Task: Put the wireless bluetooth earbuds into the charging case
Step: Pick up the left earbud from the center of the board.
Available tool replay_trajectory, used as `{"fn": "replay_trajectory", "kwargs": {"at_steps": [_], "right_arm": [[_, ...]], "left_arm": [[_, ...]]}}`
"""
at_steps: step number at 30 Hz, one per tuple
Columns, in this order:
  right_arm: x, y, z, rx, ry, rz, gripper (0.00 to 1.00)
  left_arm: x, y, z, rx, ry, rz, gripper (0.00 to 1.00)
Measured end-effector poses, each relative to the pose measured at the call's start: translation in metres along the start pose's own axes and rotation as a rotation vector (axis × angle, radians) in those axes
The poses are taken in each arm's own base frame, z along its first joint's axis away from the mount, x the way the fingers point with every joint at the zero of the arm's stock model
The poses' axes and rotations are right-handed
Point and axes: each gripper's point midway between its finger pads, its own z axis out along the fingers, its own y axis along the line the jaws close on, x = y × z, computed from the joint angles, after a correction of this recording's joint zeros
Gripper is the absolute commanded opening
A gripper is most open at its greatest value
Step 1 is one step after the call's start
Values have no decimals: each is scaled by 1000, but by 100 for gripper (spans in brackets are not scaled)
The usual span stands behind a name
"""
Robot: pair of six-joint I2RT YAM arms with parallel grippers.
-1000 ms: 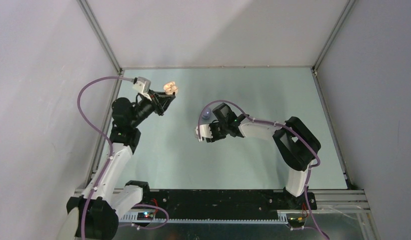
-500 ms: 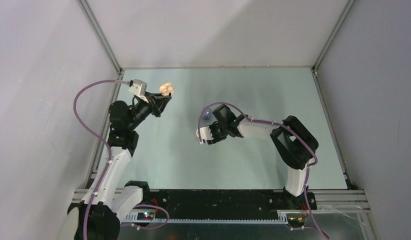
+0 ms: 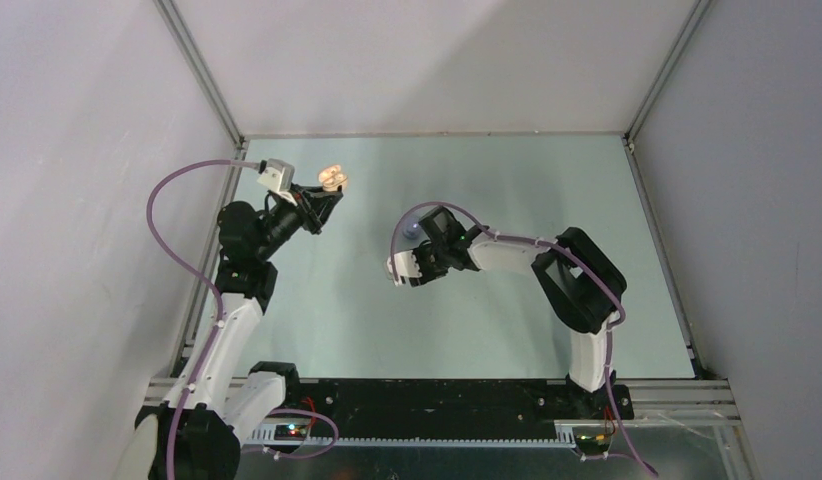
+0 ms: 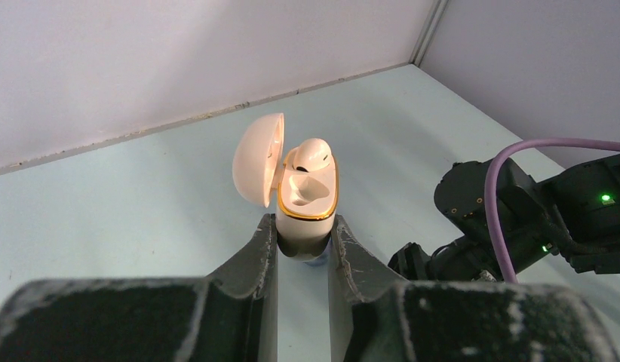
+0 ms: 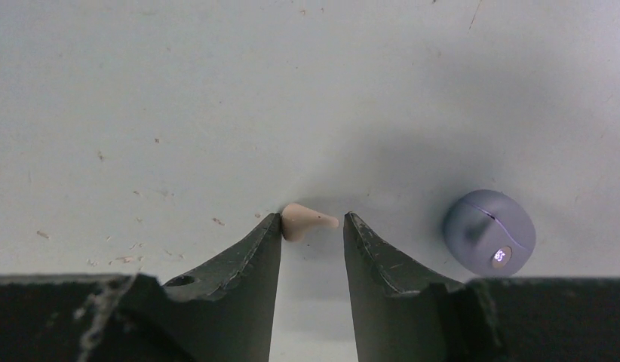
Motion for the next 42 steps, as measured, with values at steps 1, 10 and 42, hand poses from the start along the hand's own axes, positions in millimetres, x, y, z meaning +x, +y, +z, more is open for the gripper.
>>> {"fn": "replay_trajectory", "kwargs": {"at_steps": [1,10,42], "right_arm": [[0,-1,1,-3,-1,0,39],[-1,0,4,-50,5,-4,32],[-107,-138,-199,69,-637,657,0]], "left_arm": [[0,0,0,0,0,1,0],[1,1,0,-1,3,7,0],[33,-13,28,241,79,-29,0]]}}
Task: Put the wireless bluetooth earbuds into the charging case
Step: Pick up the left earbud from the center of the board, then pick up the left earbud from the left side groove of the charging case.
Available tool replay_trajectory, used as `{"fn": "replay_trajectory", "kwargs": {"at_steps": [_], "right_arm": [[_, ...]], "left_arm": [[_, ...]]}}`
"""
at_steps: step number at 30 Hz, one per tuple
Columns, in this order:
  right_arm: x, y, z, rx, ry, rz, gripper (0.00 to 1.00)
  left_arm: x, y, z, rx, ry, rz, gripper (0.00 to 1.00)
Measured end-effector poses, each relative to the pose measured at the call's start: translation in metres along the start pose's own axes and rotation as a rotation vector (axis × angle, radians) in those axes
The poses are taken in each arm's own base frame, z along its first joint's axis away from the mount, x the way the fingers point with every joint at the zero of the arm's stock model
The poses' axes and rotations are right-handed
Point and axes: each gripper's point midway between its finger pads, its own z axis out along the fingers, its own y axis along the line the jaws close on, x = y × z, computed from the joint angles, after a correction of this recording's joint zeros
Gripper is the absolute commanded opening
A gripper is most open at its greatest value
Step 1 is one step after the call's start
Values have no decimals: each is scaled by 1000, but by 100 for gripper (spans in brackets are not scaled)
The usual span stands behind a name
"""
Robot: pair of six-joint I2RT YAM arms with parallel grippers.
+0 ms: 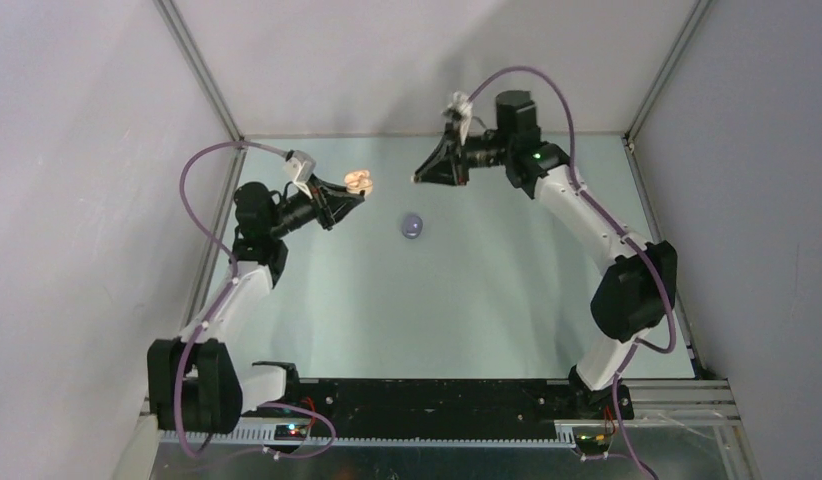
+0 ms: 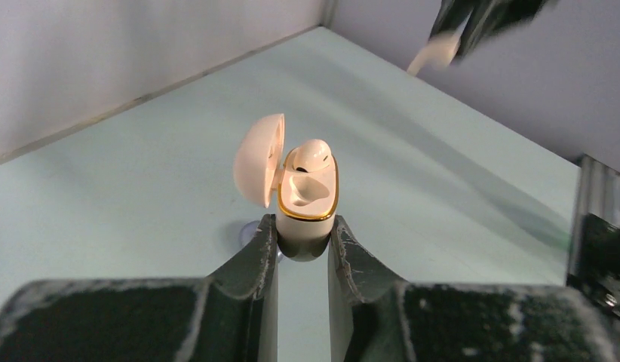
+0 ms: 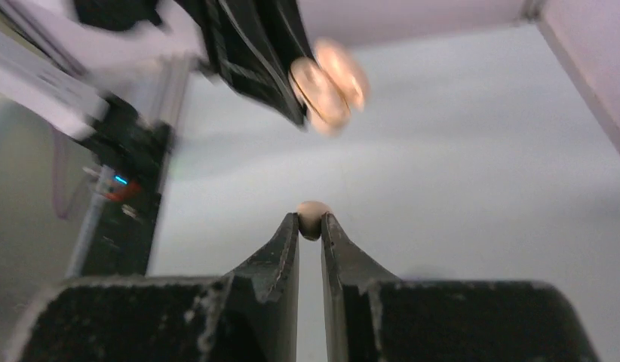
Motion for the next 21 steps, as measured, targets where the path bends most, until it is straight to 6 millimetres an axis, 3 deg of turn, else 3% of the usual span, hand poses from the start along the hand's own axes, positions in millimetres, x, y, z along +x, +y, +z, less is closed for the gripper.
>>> {"fn": "replay_trajectory", "kwargs": {"at_steps": [2,6,15,21], "right_arm": [[-46,4,-17,-44,-151,82,0],[-98,32,-29,-184,-270,139,0],[-167,76,-35,-293,-369,108,0],[-178,80,-27,-276,-409,113,0]], "left_arm": [[-1,-5,8,75,6,-10,0],[-13,-21,23,213,1,-16,0],[-54,-77,37,425,-49,67,0],[-65,-92,36,463,-65,76,0]]}}
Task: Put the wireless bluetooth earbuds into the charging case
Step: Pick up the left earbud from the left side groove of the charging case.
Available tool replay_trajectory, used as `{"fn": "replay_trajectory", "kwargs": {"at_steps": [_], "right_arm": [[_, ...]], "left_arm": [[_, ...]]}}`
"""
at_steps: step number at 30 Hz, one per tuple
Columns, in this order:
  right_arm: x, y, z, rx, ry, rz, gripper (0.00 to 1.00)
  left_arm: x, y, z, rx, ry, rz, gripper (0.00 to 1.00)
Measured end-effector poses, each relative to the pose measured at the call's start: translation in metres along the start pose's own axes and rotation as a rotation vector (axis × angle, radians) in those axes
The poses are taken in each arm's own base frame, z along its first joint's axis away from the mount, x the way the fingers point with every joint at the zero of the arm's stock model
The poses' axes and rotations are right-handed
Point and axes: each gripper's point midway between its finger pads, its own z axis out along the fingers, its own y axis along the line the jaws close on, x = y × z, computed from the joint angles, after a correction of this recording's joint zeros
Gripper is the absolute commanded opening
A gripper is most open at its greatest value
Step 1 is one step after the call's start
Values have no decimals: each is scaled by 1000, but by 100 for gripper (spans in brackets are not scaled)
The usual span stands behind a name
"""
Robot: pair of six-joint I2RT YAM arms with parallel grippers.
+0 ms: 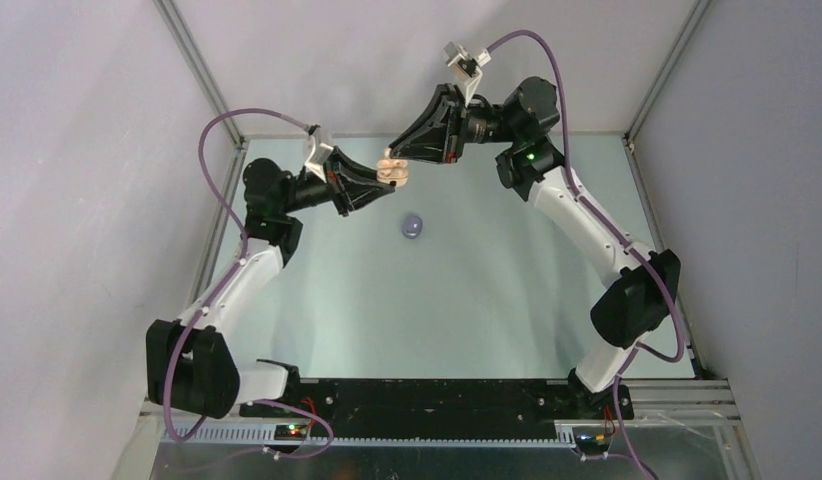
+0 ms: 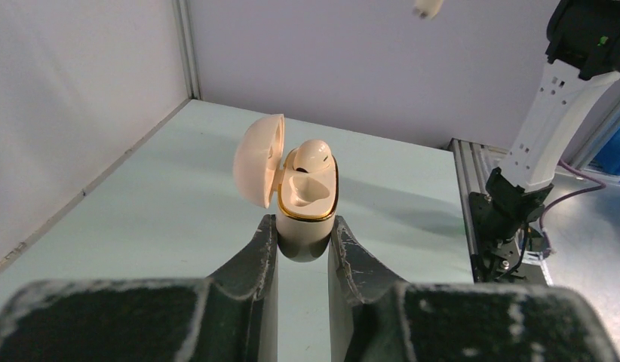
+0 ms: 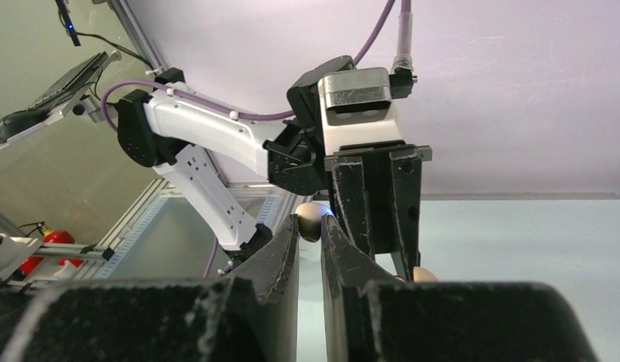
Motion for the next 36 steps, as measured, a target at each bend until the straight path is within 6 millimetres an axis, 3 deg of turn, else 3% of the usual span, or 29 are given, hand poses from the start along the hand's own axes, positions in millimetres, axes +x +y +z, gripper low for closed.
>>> {"fn": "replay_trajectory", "kwargs": {"at_steps": [12,29,36], "right_arm": [[16,0,3,68,-1,-14,0],[39,-5,7,117,12,0,0],[32,-3,9,122,-9,-28,0]], "left_arm": [[-20,-23,0,22,-28,16,0],[-24,-24,0,3,-41,-7,0],[-34,-25,1,6,-51,4,0]]}}
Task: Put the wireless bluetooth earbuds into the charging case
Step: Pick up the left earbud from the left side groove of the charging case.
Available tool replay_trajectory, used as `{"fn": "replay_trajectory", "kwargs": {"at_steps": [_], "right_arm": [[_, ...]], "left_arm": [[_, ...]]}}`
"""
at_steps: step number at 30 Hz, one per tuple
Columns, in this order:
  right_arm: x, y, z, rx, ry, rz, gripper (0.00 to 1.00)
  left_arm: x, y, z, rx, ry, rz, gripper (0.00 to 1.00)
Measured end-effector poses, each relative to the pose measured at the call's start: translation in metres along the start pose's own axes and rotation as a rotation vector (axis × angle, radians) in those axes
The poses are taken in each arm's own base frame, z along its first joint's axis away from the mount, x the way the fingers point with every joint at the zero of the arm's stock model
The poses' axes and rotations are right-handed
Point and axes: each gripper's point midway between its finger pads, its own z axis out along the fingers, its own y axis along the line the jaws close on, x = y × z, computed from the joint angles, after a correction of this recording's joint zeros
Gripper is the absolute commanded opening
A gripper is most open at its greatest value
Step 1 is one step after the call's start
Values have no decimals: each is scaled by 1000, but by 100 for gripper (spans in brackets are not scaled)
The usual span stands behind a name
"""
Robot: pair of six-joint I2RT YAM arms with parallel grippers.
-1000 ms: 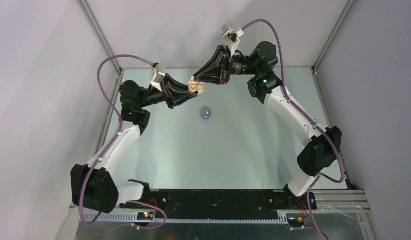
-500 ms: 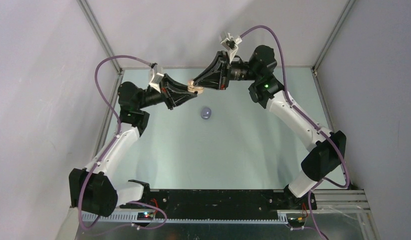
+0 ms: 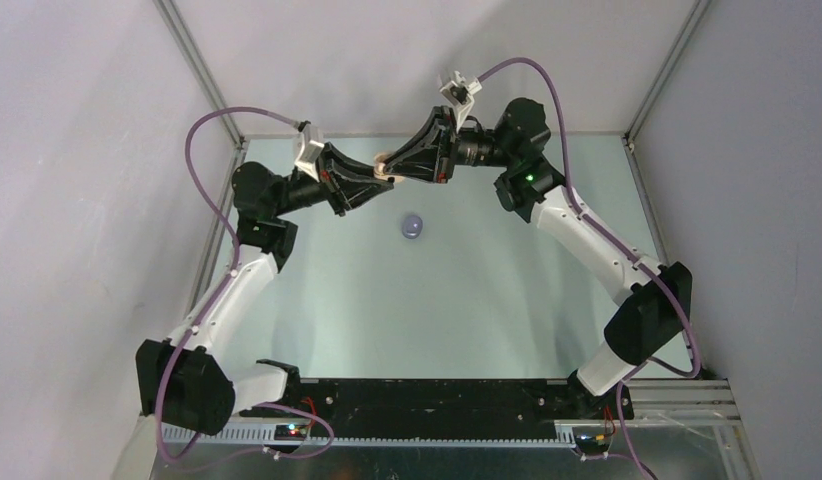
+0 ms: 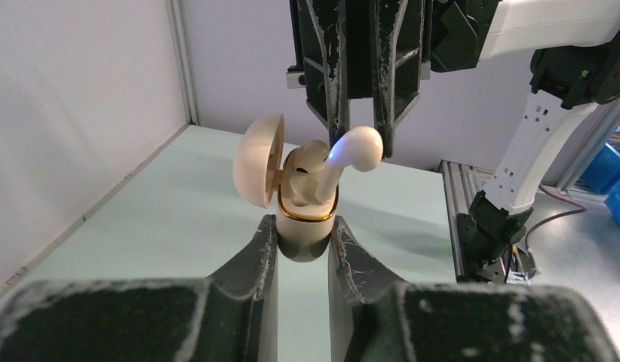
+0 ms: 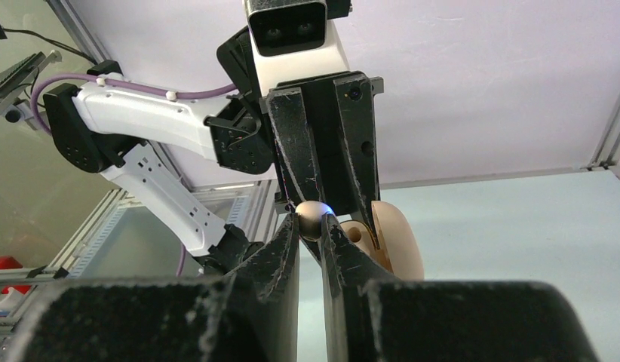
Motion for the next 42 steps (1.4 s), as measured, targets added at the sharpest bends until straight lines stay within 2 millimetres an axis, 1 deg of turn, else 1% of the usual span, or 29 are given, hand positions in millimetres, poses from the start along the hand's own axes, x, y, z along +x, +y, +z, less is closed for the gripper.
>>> {"fn": "replay_trajectory", "kwargs": {"at_steps": [10,20,31,42], "right_arm": [[-2,-2,1,17,-9,-5,0],[1,-3,5,30,-8,-26,0],[4,-8,5,56,-2,-25,0],[2,-7,3,64,-2,-23,0]], "left_arm": [[-2,-1,0,1,-2,5,0],[-1,-1,0,2,0,1,0],[0,-1,0,3,5,-6,0],[0,-2,1,6,5,-4,0]]}}
